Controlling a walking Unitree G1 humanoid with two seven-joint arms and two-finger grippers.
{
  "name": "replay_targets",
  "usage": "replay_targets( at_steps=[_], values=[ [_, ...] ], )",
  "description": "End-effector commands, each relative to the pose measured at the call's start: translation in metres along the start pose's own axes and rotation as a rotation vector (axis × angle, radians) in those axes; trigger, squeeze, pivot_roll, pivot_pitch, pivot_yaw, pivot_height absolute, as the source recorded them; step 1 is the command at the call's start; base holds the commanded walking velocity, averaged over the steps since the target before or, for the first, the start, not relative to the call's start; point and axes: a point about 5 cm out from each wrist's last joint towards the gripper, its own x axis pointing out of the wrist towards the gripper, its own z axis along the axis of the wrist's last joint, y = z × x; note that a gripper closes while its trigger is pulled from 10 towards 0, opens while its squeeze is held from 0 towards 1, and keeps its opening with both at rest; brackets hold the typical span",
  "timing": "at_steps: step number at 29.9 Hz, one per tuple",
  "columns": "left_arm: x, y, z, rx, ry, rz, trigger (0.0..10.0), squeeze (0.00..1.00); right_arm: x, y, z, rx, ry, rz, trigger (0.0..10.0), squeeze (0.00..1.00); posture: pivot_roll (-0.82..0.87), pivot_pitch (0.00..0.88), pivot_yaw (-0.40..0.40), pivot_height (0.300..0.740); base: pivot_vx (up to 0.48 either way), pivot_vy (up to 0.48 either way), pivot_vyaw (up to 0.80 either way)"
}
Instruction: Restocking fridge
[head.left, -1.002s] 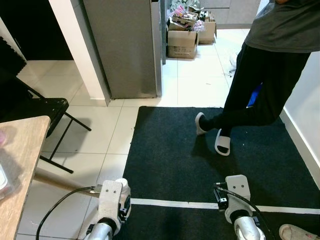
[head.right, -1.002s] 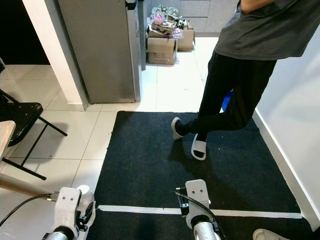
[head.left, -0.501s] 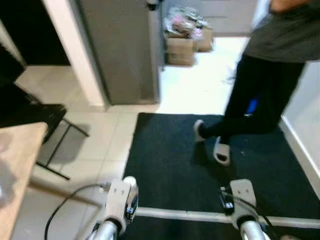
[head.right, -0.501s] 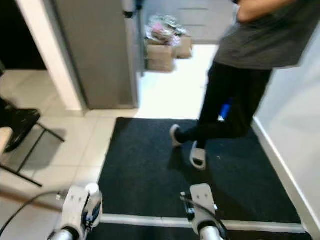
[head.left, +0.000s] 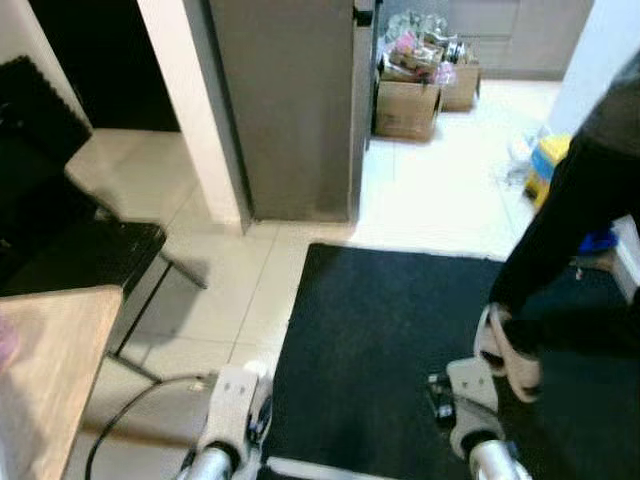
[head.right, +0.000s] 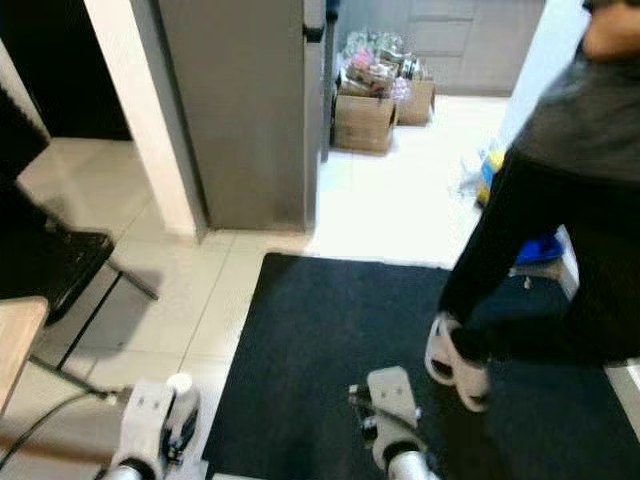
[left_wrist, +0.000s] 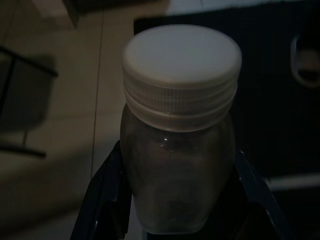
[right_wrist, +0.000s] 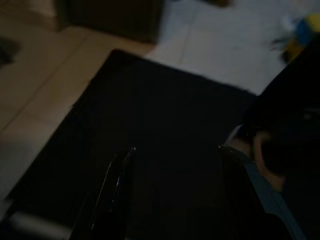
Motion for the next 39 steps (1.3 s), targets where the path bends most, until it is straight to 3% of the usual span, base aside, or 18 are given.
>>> replay_targets(
  at_steps=[1,21,39],
  values=[
    [-0.0043,0.0002,-0.0095,0.009,0.036,0.0,10.0,0.0,-0.0056,0.0066,-0.0092,0.012,0.033,0.012,10.0,0.0,-0.05,0.132,0.042,0.71,0.251,-0.405,0.0],
    [-0.0024,-0.0033,-0.0078,0.009,0.027,-0.014,10.0,0.0,-0.006,0.0058,-0.0117,0.009,0.04,0.006,10.0,0.0,-0.06,0.133,0.043,0.71,0.0,-0.439,0.0],
    [-0.0002,-0.0003,-0.008,0.01,0.036,0.001,10.0,0.0,-0.0043,0.007,-0.0104,0.012,0.036,0.007,10.0,0.0,-0.05,0.128,0.045,0.71,0.445,-0.052,0.0]
  ],
)
